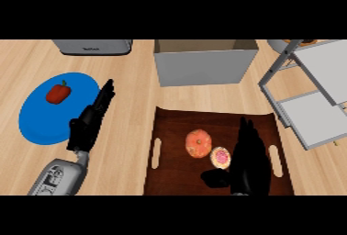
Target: Pick the cupcake from the tray and place it in the tiered shelf
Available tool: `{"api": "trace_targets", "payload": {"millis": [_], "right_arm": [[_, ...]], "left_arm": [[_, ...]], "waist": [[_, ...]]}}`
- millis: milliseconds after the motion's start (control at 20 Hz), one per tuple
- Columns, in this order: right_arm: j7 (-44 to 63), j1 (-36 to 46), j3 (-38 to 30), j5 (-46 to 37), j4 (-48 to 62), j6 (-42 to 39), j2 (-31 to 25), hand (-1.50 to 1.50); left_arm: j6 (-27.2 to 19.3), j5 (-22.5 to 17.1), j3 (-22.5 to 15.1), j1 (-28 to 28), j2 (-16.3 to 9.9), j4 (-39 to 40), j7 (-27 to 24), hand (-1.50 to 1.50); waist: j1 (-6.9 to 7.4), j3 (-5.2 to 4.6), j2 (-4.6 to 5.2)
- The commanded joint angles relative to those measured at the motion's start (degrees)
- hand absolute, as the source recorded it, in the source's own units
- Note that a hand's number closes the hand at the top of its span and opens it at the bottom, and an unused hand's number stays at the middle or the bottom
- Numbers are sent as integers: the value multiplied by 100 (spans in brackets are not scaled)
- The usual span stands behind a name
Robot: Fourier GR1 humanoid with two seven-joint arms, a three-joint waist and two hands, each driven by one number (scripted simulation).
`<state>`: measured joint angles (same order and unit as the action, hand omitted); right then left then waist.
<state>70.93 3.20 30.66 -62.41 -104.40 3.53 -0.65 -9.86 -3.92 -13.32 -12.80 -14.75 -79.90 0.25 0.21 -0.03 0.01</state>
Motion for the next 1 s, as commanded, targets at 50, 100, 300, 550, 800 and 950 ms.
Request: {"api": "trace_targets", "payload": {"millis": [50,100,300,550,800,950], "right_arm": [[1161,60,62,-22,454,432,62,-150],[1062,208,-180,35,573,341,62,-150],[1005,32,-262,115,368,197,62,-150],[1191,290,-6,149,779,634,62,-150],[810,-138,-20,182,796,900,62,-150],[861,240,-198,373,912,630,63,-150]], "left_arm": [[61,27,65,-80,62,164,-56,0],[9,113,2,63,42,47,6,0],[8,93,53,161,91,-134,13,0],[12,199,78,164,148,-61,-100,0],[86,221,43,304,109,-539,205,0],[191,247,182,461,80,-143,-242,0]], "waist": [[-17,1,10],[10,2,7],[-14,2,-4],[6,1,3],[14,5,-15],[14,1,0]]}}
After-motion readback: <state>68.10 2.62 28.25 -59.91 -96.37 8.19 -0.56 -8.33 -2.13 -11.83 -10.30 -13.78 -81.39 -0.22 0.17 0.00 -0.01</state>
